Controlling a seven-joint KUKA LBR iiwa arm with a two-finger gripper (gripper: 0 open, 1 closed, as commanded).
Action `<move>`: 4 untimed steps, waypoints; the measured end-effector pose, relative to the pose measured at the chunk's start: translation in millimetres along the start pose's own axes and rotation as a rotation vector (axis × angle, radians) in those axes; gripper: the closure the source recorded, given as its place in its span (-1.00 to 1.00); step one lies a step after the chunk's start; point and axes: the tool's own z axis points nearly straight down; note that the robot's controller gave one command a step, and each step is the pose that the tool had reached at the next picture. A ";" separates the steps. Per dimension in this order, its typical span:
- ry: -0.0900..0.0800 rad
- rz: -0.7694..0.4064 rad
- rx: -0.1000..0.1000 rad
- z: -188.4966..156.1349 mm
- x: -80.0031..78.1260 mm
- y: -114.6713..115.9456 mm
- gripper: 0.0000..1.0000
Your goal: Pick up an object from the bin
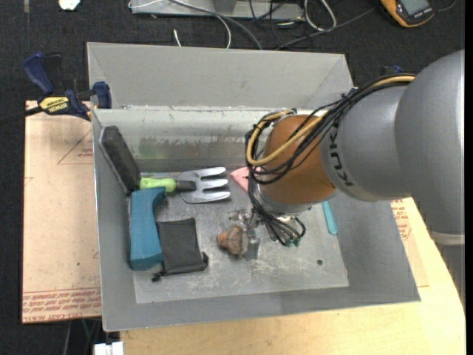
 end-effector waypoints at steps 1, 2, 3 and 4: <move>0.000 0.000 0.000 0.0 0.0 0.0 1.00; 0.012 -0.017 -0.001 -20.8 -1.2 1.9 1.00; -0.003 -0.122 0.000 -41.9 4.6 -2.7 1.00; 0.009 -0.153 -0.002 -85.2 4.1 7.8 1.00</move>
Offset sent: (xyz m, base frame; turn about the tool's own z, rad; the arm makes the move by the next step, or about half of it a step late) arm 0.0308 0.0217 0.1957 -0.1397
